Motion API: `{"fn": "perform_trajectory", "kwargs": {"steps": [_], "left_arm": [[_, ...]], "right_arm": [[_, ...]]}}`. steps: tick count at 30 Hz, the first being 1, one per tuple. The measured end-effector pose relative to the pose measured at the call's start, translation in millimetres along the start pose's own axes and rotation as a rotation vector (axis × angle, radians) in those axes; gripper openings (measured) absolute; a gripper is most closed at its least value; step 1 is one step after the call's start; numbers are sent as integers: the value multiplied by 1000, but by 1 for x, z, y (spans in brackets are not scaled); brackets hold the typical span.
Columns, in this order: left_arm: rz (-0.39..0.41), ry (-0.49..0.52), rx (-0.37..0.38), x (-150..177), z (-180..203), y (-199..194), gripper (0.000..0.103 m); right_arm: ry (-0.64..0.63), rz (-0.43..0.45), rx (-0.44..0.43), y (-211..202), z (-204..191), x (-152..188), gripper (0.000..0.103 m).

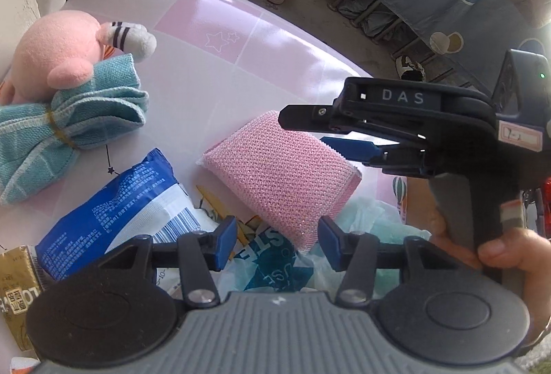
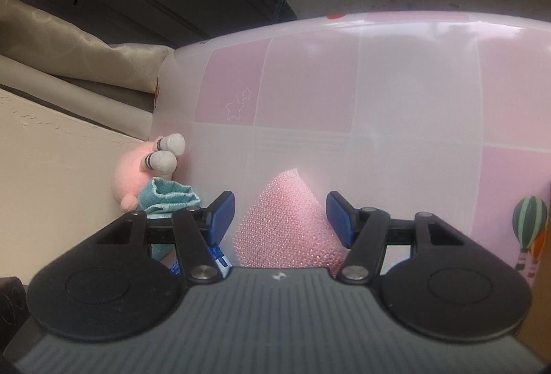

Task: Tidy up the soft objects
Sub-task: 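Carry the pink sponge with the right tool over the cardboard box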

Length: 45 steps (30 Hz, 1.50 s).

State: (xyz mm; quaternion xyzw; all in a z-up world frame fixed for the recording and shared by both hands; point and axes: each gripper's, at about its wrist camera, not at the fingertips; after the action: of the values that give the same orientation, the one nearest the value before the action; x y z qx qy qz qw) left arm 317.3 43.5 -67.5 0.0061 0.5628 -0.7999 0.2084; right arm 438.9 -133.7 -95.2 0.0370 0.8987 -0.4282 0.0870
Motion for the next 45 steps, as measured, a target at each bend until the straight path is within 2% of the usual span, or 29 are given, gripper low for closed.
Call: {"fn": "perform_trajectory", "kwargs": {"steps": [2,4,5,8,12,17,19,24,27,32,35,39,43,45], "left_arm": [[-8,-18,5,-2,0,8,52],[-12,-35,0,-2,-1,15,54],[-13,-46,4,-2,-2,18,54],[-6,-67,29,0,-5,17,54],[47,-48,46,3,0,-6,54],[163,39,61,10,31,-57,54],[207,106,75,16,54,-77,56],[232,268,118,41,127,-93,57],[217,349,152,59,173,-85,57],[171,487,187,94,252,-52,57],[145,547,205,109,294,-28,57],[112,615,218,113,335,5,58],[94,639,129,115,352,40,58],[88,640,114,116,353,46,58]], "right_arm": [[19,-28,-35,2,6,5,54],[25,-39,-37,2,7,10,39],[19,-39,-28,1,7,11,36],[32,-29,-44,-3,8,12,35],[42,20,-93,-28,4,14,33],[28,123,-135,-85,-8,28,33],[45,167,-150,-115,-3,39,33],[97,284,-164,-191,32,79,34],[159,365,-155,-241,71,109,34],[261,465,-83,-301,140,154,34],[295,521,-32,-330,176,166,34],[301,600,63,-352,214,166,35],[314,655,121,-359,247,168,35],[325,660,114,-359,259,174,35]]}}
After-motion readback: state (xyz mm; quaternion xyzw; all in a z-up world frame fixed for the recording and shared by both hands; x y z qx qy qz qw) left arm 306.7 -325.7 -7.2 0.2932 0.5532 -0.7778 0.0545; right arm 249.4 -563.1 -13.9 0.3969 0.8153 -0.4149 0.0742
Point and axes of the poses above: each gripper's, at about its wrist camera, not at the fingertips, and y roughly the way its jaws point, z to its right, x to its underside, and after that the axes turned 5 degrees about -x, right-handed
